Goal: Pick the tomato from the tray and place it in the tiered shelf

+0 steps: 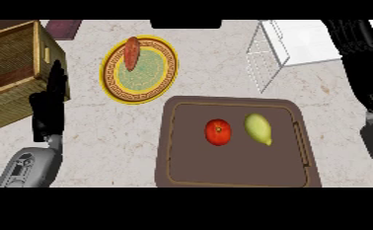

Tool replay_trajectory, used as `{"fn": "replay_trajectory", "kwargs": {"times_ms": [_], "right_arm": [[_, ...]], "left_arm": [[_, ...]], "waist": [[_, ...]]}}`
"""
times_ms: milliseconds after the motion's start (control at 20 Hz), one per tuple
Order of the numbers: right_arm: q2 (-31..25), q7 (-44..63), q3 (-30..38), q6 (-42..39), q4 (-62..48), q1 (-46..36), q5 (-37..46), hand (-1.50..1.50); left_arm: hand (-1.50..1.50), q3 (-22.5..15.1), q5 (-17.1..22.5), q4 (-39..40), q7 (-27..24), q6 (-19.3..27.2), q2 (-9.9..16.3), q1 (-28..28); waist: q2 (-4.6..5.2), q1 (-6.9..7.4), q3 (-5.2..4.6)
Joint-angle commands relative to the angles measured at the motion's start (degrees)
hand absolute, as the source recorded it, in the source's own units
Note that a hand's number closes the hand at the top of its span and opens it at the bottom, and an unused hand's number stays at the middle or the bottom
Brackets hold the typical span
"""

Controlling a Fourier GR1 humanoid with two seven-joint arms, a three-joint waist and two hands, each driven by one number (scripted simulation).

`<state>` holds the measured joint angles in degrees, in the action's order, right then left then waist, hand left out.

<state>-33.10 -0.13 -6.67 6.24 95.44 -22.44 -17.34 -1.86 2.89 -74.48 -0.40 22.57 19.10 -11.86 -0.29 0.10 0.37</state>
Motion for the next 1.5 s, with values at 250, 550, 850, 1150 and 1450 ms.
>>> {"fn": "replay_trajectory", "kwargs": {"times_ms": [250, 550, 850, 1150, 1450], "right_arm": [[10.3, 12.1, -1.9, 17.0, -3.0, 9.4, 4.0, -1.50], [8.8, 7.3, 1.5, 33.8, -11.5, 19.3, 17.9, 1.50], [28.3, -10.6, -0.9, 48.8, -3.2, 28.4, 18.7, -1.50], [18.4, 2.5, -9.8, 36.9, 4.0, 30.3, 21.9, -1.50], [9.7, 24.7, -15.5, 33.9, 14.4, 29.0, 35.1, -1.50]], "left_arm": [[0.00, -8.9, -0.1, -5.0, -1.6, -10.6, -1.9, -0.8], [0.00, -9.2, 1.2, -3.8, -1.5, -10.9, -3.4, 0.9], [0.00, -11.1, 0.5, -6.8, 0.0, -11.9, -4.2, 1.8], [0.00, -11.2, 0.1, -8.7, 2.8, -12.8, -4.7, 1.2], [0.00, -8.3, 1.4, -6.5, 1.7, -15.7, -2.5, -1.0]], "waist": [[0.11, -1.21, -0.44], [0.58, -3.61, -0.68], [0.01, -1.09, -0.29], [0.12, -0.05, -0.46], [0.25, -0.11, -0.66]]}}
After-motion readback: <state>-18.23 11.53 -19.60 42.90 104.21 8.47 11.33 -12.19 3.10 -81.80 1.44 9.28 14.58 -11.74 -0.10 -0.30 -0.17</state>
